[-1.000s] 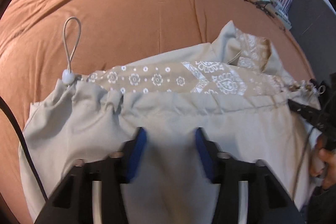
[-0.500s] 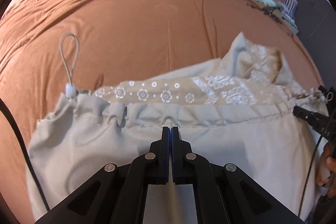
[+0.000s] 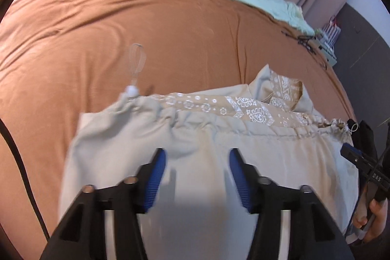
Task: Fold large clothes
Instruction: 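Open both tools and release the hem onto the folded jacket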
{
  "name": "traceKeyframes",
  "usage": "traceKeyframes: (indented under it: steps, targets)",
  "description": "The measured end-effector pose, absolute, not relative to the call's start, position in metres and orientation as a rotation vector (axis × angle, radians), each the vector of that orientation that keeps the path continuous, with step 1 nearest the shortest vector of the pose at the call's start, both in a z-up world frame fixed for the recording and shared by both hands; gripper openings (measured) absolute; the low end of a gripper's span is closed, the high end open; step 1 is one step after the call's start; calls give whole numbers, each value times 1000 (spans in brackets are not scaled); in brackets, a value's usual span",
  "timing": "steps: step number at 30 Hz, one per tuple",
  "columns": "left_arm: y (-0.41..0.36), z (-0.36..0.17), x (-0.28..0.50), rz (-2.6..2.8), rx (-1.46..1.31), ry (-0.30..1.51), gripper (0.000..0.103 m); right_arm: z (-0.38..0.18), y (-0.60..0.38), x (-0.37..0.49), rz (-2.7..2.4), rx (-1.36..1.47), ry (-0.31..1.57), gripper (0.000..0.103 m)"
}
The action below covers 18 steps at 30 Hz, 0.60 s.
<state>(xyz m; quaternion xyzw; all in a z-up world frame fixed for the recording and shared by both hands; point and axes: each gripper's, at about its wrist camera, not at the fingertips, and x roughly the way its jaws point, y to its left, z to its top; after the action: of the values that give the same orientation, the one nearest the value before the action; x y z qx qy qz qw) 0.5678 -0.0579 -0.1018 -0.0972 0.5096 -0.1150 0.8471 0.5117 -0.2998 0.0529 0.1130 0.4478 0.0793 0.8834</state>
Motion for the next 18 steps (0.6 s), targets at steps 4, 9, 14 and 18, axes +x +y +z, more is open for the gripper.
traceKeyframes:
  steps: [4,9,14,18]
  targets:
    - [-31,-93,539,-219,-237,1063,58,57,-292,480,191,252,915,68]
    - [4,-93,499,-170,-278,1064,58,52,-276,446,236,247,927,42]
    - [35,-96,464,-123,-321,1057,58,50,-258,417,270,220,928,37]
    - [59,-104,438,-81,-375,1058,58,45,-242,394,289,197,928,33]
